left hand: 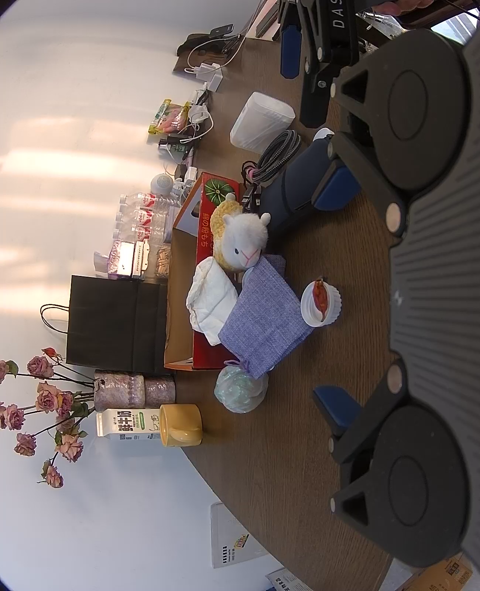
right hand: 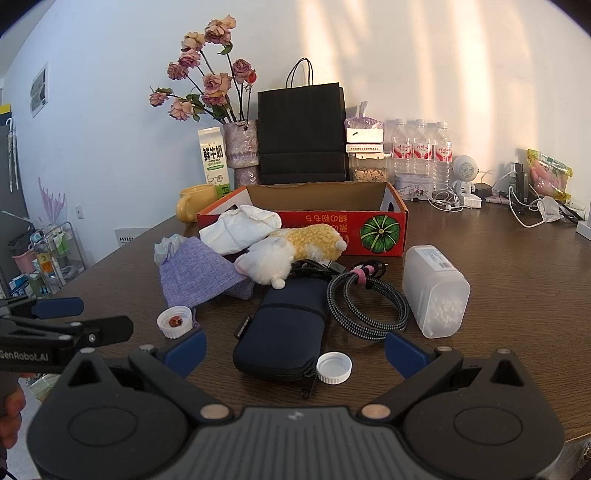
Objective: Organize objects
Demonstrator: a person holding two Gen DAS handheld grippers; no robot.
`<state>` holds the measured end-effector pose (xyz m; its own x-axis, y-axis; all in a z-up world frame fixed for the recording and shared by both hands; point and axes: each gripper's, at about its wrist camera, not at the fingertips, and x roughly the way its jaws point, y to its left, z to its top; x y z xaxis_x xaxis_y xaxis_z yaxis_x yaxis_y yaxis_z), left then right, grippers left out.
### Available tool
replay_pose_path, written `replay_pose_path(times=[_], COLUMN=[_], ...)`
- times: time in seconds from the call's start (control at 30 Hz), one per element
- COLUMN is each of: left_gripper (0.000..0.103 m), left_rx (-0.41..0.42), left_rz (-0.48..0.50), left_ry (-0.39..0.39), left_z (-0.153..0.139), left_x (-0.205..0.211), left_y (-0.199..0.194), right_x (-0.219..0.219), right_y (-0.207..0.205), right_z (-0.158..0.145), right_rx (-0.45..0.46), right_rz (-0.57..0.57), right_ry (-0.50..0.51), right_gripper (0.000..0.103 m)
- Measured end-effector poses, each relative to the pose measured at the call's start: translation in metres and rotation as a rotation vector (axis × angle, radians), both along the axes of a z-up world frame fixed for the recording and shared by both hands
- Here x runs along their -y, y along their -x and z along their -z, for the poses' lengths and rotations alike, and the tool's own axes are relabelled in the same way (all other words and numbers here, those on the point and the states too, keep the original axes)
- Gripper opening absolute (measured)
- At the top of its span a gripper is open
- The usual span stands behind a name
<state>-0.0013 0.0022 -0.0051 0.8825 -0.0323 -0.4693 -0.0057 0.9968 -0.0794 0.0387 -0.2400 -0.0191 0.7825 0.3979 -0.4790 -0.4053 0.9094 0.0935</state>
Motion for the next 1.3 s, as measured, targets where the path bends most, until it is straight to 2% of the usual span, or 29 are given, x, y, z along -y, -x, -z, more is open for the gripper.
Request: replay_pose_path(times=[1.3], left_gripper=[0.103], left_rx=[0.0], left_rz=[-0.001], left_ry=[0.001], left_z=[0.0001], left_x=[0.0002], left_y=[-0.0001], right_x=[0.0006], right_y=[0.0004], right_z=[0.0005], right_rx=[-0.002], right_rz=[0.001], right_ry=[0.002], right_gripper=[0.103])
